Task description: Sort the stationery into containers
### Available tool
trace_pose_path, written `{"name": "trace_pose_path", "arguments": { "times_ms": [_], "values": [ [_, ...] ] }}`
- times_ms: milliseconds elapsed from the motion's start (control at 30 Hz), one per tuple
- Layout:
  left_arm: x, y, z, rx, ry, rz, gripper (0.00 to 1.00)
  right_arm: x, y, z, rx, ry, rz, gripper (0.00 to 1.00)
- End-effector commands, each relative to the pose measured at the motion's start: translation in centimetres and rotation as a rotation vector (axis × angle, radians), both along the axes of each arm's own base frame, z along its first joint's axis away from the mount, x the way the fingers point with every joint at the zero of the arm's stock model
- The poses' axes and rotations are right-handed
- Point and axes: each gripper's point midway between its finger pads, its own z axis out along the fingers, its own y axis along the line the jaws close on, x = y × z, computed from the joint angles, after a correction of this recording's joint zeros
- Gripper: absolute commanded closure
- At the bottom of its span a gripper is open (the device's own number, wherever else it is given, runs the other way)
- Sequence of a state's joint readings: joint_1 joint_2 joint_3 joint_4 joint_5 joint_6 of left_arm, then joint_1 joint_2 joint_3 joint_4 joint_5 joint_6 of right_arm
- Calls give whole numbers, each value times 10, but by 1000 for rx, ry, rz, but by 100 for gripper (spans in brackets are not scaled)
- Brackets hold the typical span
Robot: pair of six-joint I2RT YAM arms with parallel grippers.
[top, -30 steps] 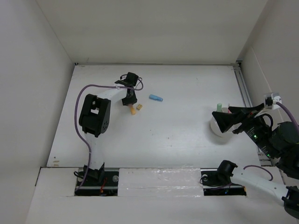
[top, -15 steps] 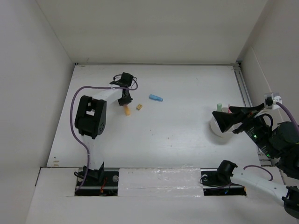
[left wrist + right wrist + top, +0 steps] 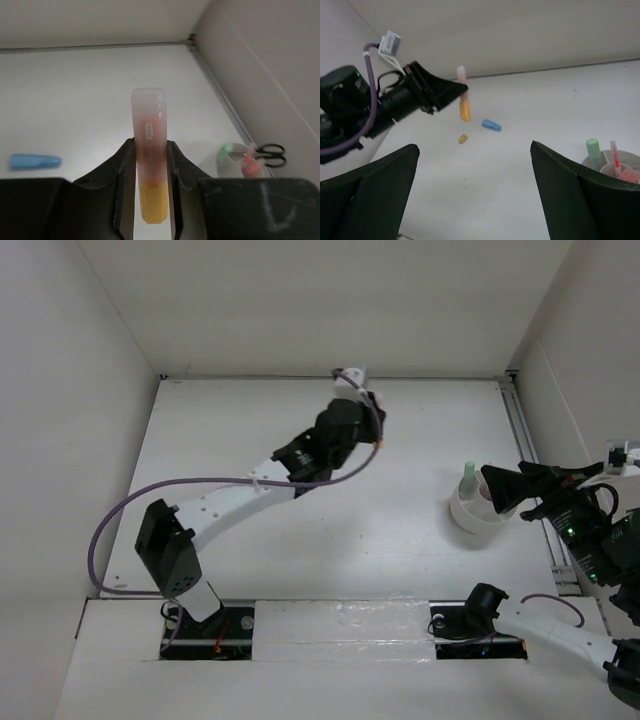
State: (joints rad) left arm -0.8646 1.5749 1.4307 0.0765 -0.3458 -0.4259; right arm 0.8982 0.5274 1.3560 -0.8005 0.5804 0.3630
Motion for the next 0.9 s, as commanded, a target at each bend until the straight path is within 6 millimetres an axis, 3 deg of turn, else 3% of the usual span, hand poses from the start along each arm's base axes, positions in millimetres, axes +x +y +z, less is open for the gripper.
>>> {"name": "trace_pose_path", "arguments": {
  "times_ms": [0, 33, 67, 167, 300, 400, 567, 600, 733, 867],
  "values": [
    [-26, -75, 37, -43, -196, -160, 100, -3, -20, 16, 40, -23, -64, 1],
    [-29, -92, 28, -53, -187, -205, 100, -5, -22, 19, 44, -26, -64, 1],
    [-37, -108, 36, -111, -211, -286, 100, -6, -26, 19, 41, -23, -78, 1],
    [-46, -126, 43, -205, -279, -374, 100, -12, -39, 27, 61, -36, -99, 1],
    [-74, -160, 35, -296, -340, -587, 100, -16, -44, 26, 60, -35, -100, 1],
    [-78, -180, 34, -337, -369, -661, 100, -17, -46, 22, 50, -20, -99, 1],
    [-82, -198, 26, -406, -382, -730, 100, -21, -49, 23, 47, -18, -90, 1],
    [-82, -204, 14, -404, -366, -746, 100, -23, -51, 24, 46, -17, -90, 1],
    [-84, -219, 5, -406, -361, -806, 100, -23, -51, 21, 37, -11, -90, 1],
    [-94, -223, 1, -416, -387, -871, 100, -24, -53, 22, 36, -10, -90, 1]
  ]
}}
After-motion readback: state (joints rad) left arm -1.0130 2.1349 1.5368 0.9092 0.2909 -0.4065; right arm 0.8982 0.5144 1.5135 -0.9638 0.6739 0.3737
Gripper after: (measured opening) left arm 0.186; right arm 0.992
